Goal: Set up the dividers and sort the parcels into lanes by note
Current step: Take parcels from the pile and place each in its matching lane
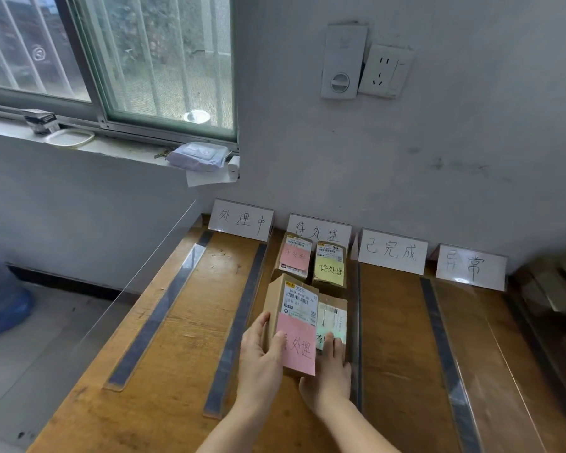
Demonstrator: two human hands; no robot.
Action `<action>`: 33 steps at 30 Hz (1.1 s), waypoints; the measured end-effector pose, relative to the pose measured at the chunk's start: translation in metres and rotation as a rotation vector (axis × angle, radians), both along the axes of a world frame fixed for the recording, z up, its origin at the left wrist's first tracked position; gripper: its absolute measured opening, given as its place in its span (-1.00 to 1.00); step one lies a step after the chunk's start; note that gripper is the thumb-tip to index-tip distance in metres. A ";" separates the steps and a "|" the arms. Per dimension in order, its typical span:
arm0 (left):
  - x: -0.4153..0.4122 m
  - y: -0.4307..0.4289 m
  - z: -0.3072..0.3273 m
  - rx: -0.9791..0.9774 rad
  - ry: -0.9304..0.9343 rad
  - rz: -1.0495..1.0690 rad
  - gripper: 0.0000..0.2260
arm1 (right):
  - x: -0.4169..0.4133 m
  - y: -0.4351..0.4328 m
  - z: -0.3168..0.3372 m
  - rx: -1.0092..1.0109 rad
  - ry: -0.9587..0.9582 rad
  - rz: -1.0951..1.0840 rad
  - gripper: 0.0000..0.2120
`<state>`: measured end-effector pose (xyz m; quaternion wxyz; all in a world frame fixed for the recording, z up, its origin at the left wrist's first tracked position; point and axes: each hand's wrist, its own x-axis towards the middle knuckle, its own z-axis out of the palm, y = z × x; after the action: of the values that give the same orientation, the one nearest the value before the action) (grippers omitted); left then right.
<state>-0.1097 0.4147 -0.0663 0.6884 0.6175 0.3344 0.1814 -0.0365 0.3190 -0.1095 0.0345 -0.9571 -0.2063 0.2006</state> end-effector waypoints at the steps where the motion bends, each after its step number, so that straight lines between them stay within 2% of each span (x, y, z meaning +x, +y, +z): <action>1: 0.003 0.001 -0.005 0.030 0.024 0.008 -0.61 | 0.000 0.000 0.001 0.015 0.002 -0.002 -0.35; 6: 0.015 0.003 -0.026 0.163 0.183 0.027 -0.55 | 0.000 -0.003 0.003 0.043 -0.048 0.012 -0.36; 13: 0.030 0.016 -0.069 0.070 0.300 0.019 -0.55 | 0.002 -0.003 0.005 0.053 -0.045 0.024 -0.33; 15: 0.032 0.017 -0.072 0.094 0.318 -0.004 -0.57 | 0.002 -0.004 0.006 0.051 -0.061 0.035 -0.32; 17: 0.030 0.015 -0.064 0.209 0.354 -0.045 -0.55 | 0.002 -0.004 0.006 0.047 -0.067 0.053 -0.33; 20: 0.022 0.004 -0.047 0.482 0.463 -0.152 -0.45 | 0.004 -0.004 0.005 0.035 -0.074 0.078 -0.32; 23: 0.015 -0.004 -0.037 0.756 0.635 -0.392 -0.34 | 0.008 -0.004 0.004 0.015 -0.087 0.106 -0.33; 25: 0.012 -0.004 -0.034 0.801 0.722 -0.525 -0.31 | 0.011 -0.004 0.005 0.002 -0.085 0.118 -0.33; 27: 0.013 -0.001 -0.036 0.852 0.766 -0.573 -0.27 | 0.013 -0.004 0.006 -0.008 -0.092 0.127 -0.33; 33: 0.036 0.015 -0.040 1.149 0.729 -0.524 -0.53 | 0.017 -0.004 0.011 0.007 -0.116 0.157 -0.40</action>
<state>-0.0739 0.4293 -0.1059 0.1214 0.9623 0.2359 -0.0596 -0.0194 0.3150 -0.0990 0.0102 -0.9478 -0.2831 0.1461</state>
